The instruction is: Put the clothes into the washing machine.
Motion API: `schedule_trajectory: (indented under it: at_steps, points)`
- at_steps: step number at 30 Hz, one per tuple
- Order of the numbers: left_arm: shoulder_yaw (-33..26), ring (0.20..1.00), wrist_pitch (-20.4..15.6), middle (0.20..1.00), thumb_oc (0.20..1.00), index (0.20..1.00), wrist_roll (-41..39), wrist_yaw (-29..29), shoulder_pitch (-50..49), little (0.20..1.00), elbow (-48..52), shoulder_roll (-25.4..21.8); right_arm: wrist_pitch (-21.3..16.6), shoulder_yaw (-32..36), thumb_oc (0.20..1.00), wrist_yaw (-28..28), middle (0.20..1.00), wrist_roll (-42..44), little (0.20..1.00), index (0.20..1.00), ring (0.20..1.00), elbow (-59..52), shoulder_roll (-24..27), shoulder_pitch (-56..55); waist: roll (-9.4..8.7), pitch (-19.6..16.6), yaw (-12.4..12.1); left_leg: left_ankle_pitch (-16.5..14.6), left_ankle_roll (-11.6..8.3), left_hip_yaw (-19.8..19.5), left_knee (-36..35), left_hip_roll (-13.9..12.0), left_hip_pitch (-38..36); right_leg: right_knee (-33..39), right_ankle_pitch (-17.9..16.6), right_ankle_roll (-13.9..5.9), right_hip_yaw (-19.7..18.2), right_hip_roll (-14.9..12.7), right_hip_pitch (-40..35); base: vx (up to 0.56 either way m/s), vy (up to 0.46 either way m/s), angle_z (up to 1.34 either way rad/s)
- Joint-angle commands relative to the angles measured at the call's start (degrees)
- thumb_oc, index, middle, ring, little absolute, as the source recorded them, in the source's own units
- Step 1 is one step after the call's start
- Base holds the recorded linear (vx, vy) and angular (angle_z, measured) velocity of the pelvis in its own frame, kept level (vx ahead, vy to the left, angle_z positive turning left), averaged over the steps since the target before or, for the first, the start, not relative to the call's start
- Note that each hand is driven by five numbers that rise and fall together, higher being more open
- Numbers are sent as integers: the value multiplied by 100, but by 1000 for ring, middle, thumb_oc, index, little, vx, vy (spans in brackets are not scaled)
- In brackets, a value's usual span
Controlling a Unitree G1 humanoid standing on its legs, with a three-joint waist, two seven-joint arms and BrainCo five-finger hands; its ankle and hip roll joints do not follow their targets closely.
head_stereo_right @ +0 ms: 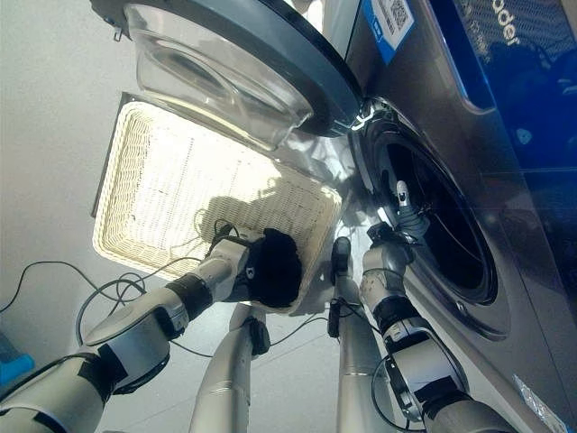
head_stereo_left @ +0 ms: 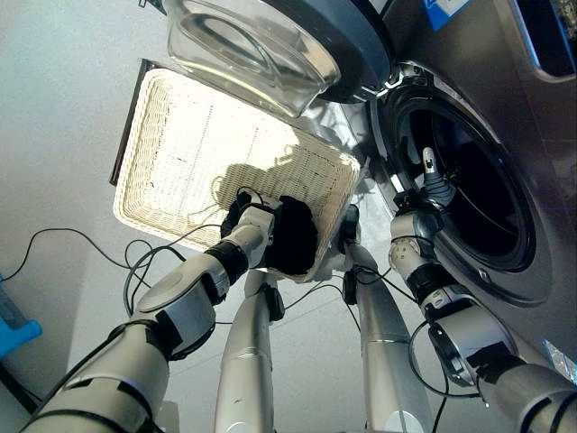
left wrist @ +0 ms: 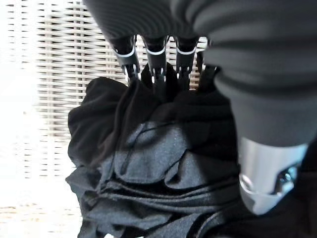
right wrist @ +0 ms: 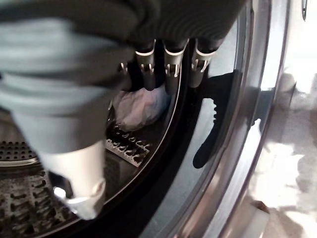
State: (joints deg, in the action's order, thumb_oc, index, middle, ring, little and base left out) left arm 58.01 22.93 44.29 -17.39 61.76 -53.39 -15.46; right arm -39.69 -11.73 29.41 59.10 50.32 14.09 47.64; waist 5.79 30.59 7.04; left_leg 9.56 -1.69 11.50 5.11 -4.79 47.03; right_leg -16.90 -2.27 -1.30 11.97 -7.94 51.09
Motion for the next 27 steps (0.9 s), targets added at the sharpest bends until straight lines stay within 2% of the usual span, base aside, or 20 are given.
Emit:
schedule_trajectory:
  at_steps: [1,2,3,7,15,18,20,21,24,27]
  points:
    - [97,363,11,363,363,363,-172,-142,-205,363,-537,93,-371,280,1000,-110,1000,360,1000,1000,1000,-128,-92,50,-190,-79,-186,-48,-455,487,-100,172,71,31,-424,-810,-36,184,103,-8,-25,4]
    - [94,363,6,363,363,363,-230,-125,-207,363,-542,104,-380,281,1000,-106,1000,368,1000,1000,1000,-129,-98,51,-192,-79,-187,-49,-454,486,-93,169,79,22,-423,-809,-32,181,111,-3,-33,4]
    - [95,200,-34,200,200,200,-294,-208,-218,200,-556,135,-371,307,1000,-59,1000,382,1000,1000,1000,-175,-109,39,-203,-79,-187,-53,-450,483,-79,159,93,-1,-421,-808,-19,168,127,0,-30,5]
    - [86,200,-140,200,200,200,-408,-261,-225,200,-560,119,-352,345,1000,-157,1000,581,1000,1000,1000,-146,-99,39,-209,-79,-193,-60,-455,455,-64,158,92,9,-435,-814,-4,148,118,0,-18,1]
    - [32,200,-441,200,200,200,-664,213,-219,200,-631,131,-298,378,1000,-193,1000,759,1000,1000,1000,21,-100,98,-222,-79,-215,-84,-447,429,-27,155,-18,-17,-423,-804,69,112,12,-2,-9,0]
    - [-57,200,-546,200,200,200,-980,715,-222,200,-572,126,-271,389,1000,-286,1000,848,1000,1000,1000,128,-84,82,-220,-79,-229,-118,-444,426,39,136,-68,-61,-389,-787,101,80,-46,0,0,0]
    - [-220,200,-666,200,200,200,-1730,1435,-228,200,-456,71,-251,368,1000,-371,1000,883,1000,1000,1000,135,-61,73,-216,-79,-251,-126,-445,417,58,130,-120,-76,-371,-774,122,68,-106,0,0,0]
    - [-265,200,-690,200,200,200,-1837,1540,-238,200,-446,70,-246,364,1000,-366,1000,872,1000,1000,1000,127,-61,69,-217,-79,-253,-127,-444,416,62,129,-128,-77,-369,-770,121,69,-115,0,0,0]
    - [-772,200,-1056,200,200,200,-2686,2596,-298,200,-288,-14,-213,345,1000,-288,1000,499,1000,1000,1000,-4,-51,5,-210,-79,-285,-140,-434,399,68,128,-212,-105,-327,-747,136,60,-190,0,0,0]
    - [-1269,200,-1500,200,200,200,-3122,3287,-449,200,-130,-164,-97,273,1000,-43,1000,8,1000,1000,1000,-276,-43,-114,-200,-79,-323,-134,-438,370,66,152,-278,-107,-299,-725,157,65,-269,-10,9,0]
